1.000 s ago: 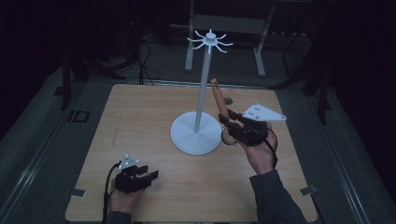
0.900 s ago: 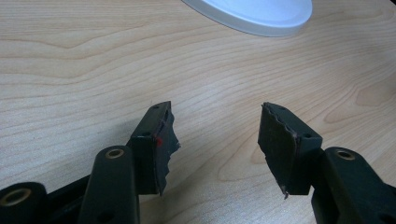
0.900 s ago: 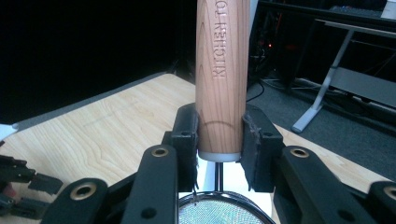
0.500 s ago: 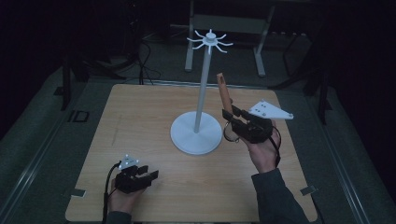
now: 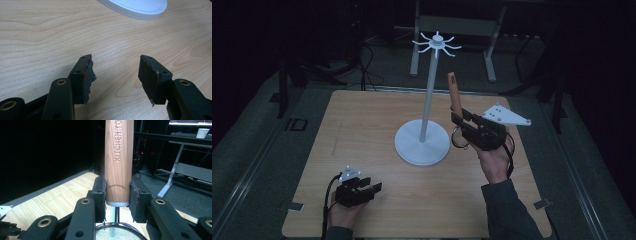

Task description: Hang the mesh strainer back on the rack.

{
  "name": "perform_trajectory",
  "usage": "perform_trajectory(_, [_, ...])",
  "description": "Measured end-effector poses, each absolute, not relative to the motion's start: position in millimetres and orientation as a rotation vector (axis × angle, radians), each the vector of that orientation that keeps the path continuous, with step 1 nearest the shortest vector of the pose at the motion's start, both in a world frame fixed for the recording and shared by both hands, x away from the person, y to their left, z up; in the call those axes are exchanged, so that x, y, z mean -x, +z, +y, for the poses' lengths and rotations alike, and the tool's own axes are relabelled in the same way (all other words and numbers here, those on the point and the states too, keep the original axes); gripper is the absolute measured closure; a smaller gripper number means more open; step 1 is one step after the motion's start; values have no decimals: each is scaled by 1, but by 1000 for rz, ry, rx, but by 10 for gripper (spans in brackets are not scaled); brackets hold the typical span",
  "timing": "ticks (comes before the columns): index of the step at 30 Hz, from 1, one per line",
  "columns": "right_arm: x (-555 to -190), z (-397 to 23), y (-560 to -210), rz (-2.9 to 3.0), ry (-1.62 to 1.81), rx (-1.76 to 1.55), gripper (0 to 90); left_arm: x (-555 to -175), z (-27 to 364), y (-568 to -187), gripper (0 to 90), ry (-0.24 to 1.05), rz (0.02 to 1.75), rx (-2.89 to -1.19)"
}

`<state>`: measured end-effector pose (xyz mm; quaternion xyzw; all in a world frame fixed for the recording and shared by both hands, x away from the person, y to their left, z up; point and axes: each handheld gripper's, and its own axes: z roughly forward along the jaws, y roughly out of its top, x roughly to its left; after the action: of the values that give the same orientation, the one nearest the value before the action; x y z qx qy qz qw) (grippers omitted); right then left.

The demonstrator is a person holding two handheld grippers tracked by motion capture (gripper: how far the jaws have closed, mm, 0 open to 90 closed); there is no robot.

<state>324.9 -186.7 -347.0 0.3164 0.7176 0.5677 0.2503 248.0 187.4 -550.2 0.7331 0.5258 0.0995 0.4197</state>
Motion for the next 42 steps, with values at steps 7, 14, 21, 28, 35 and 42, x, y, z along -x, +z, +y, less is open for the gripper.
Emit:
perform_trajectory(7, [-326,-188,-343,1940,1564,-866,692,-248,188,-550,456,248,1319,-1837])
perform_trajectory(14, [-328,-188,-339,1929,1588,-874,692,-248,188,-550,456,248,1319,-1836])
perform_trajectory(21, [-332,-191,-337,1911,1626,-896,692,-248,188,-550,456,249,1317,-1837])
perform_trajectory(28, [-334,-195,-336,1893,1650,-919,692,-248,188,-550,456,250,1318,-1836])
perform_trajectory(35, [-336,-195,-333,1877,1668,-927,692,-248,188,-550,456,249,1318,-1837])
perform_trajectory(42, [-337,-194,-330,1867,1684,-928,692,-248,188,-550,456,249,1317,-1837])
